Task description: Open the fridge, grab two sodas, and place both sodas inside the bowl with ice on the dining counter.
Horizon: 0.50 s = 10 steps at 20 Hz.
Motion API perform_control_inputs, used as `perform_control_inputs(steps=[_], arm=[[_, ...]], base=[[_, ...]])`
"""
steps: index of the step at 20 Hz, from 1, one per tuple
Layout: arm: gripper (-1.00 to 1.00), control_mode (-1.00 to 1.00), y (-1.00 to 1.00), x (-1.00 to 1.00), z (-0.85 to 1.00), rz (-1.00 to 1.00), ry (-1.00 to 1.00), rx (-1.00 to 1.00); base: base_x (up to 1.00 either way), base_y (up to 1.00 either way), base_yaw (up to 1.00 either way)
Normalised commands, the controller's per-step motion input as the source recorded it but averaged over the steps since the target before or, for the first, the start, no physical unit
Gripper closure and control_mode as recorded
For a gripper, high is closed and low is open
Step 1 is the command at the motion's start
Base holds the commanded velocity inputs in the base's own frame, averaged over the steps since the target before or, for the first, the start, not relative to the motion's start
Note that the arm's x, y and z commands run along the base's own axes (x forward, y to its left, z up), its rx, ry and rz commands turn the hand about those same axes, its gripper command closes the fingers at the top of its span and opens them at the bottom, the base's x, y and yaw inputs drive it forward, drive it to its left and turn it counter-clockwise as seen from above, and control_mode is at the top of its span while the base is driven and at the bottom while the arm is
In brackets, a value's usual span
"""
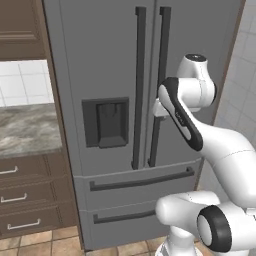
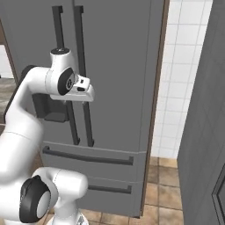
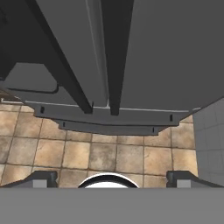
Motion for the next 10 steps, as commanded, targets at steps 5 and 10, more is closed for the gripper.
perform_control_inputs(steps=[5, 10], arm=[[-1.0, 1.0, 0.0, 0.0, 0.0, 0.0, 0.0, 0.0], [-1.0, 1.0, 0.0, 0.0, 0.0, 0.0, 0.0, 0.0]], base=[[-0.4, 0.07, 0.0], [-0.45, 0.05, 0.0]])
